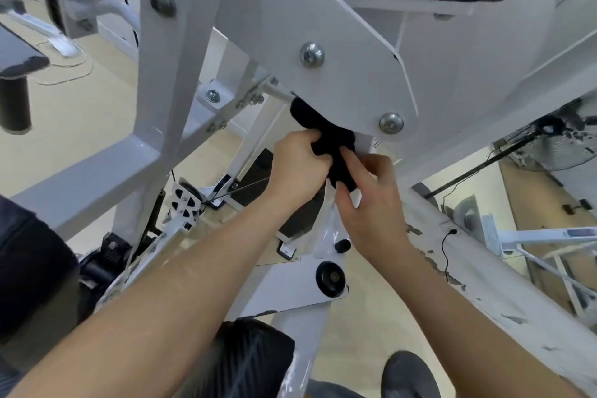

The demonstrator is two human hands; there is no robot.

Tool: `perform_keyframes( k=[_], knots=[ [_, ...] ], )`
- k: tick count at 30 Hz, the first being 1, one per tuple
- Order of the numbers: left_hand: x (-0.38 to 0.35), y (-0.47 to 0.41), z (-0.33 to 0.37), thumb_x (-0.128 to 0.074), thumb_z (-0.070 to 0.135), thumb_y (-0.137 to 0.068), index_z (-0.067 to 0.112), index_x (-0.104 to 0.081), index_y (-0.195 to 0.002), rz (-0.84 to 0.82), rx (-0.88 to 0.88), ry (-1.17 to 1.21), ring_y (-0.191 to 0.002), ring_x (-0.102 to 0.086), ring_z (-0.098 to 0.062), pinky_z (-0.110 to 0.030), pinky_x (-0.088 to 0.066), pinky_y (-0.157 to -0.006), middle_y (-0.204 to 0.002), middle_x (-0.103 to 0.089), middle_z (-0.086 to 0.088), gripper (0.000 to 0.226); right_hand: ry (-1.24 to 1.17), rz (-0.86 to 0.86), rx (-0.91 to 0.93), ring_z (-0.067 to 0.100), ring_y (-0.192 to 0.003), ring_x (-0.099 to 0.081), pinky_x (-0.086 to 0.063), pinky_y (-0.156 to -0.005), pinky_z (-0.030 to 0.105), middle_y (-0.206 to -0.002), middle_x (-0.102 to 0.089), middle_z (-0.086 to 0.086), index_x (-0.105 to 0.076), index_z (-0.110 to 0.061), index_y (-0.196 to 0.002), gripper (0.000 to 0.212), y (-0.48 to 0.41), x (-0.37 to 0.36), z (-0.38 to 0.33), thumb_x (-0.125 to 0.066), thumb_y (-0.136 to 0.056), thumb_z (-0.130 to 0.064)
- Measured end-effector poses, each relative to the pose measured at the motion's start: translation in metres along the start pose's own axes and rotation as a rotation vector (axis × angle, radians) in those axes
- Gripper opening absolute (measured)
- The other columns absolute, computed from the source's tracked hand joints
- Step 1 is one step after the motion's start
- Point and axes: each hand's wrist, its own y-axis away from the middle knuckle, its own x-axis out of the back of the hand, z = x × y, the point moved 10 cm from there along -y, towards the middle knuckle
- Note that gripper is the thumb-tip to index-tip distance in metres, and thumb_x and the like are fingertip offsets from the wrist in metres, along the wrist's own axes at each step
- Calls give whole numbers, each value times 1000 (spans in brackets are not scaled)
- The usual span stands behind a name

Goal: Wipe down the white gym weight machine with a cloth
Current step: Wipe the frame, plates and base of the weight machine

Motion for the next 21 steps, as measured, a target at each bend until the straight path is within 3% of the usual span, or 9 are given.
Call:
perform_keyframes(
  k=[3, 6, 8, 9, 13, 15, 18, 20, 21],
  knots=[
    [6, 9, 17, -61, 12, -77, 15, -64, -81, 99, -128, -130, -55, -55, 1, -7, -37, -51, -65, -58, 15, 6, -7, 59, 1, 16, -95, -48, -41, -85, 21, -107, -52, 9, -57, -18, -134, 46, 1, 5, 14, -64, -88, -14],
    [-28, 15, -8, -60, 15, -87, 7, -58, -82, -154, -69, -518, -67, -58, -20, -21, -33, -58, -76, -63, -7, 10, 74, -102, -94, 25, -92, -52, -45, -75, 31, -98, -56, 7, -61, -23, -129, 42, 14, -16, 36, -65, -88, -14],
    [-41, 25, -24, -58, 20, -90, 3, -61, -88, -329, 5, -679, -81, -63, -30, -29, -36, -62, -86, -67, -14, 17, 12, -215, -197, 26, -85, -57, -44, -70, 30, -92, -56, 2, -64, -23, -124, 36, 23, -31, 51, -61, -90, -12],
    [-40, 27, -20, -58, 23, -91, 5, -61, -87, -334, -16, -716, -82, -63, -31, -30, -36, -61, -85, -67, -14, 19, -54, -201, -233, 24, -82, -59, -43, -69, 28, -90, -55, -2, -66, -23, -121, 33, 24, -30, 56, -59, -91, -11],
    [-35, 29, 52, -66, 26, -83, 10, -59, -89, -60, -385, -596, -69, -61, -33, -33, -41, -58, -77, -65, -13, 19, -263, 203, -266, 3, -78, -55, -39, -72, 5, -91, -52, -9, -71, -20, -110, 33, 3, 23, 66, -50, -87, -10],
    [-42, 31, 64, -65, 26, -85, 8, -59, -103, -32, -443, -601, -72, -62, -36, -41, -49, -61, -86, -66, -15, 26, -294, 199, -293, 6, -83, -53, -38, -77, 4, -96, -55, -2, -70, -17, -111, 34, -6, 23, 72, -49, -86, -7],
    [-78, 44, 30, -51, 26, -95, 14, -56, -113, -297, -355, -964, -83, -64, -34, -39, -48, -63, -97, -67, -11, 22, -370, 21, -496, 22, -95, -56, -43, -81, 21, -102, -58, 7, -67, -10, -107, 32, 14, -9, 90, -49, -84, 2],
    [-89, 53, 12, -48, 20, -96, 14, -56, -115, -416, -296, -1105, -86, -64, -32, -36, -41, -61, -98, -67, -10, 22, -437, -107, -637, 30, -88, -60, -48, -79, 41, -97, -63, 16, -64, -3, -102, 25, 39, -29, 101, -50, -82, 3],
    [-91, 56, 13, -50, 19, -94, 13, -56, -115, -437, -300, -1124, -87, -64, -31, -36, -40, -61, -99, -67, -10, 22, -524, -153, -709, 30, -80, -60, -49, -76, 44, -92, -65, 17, -64, -2, -100, 21, 49, -35, 107, -51, -84, 0]
  ],
)
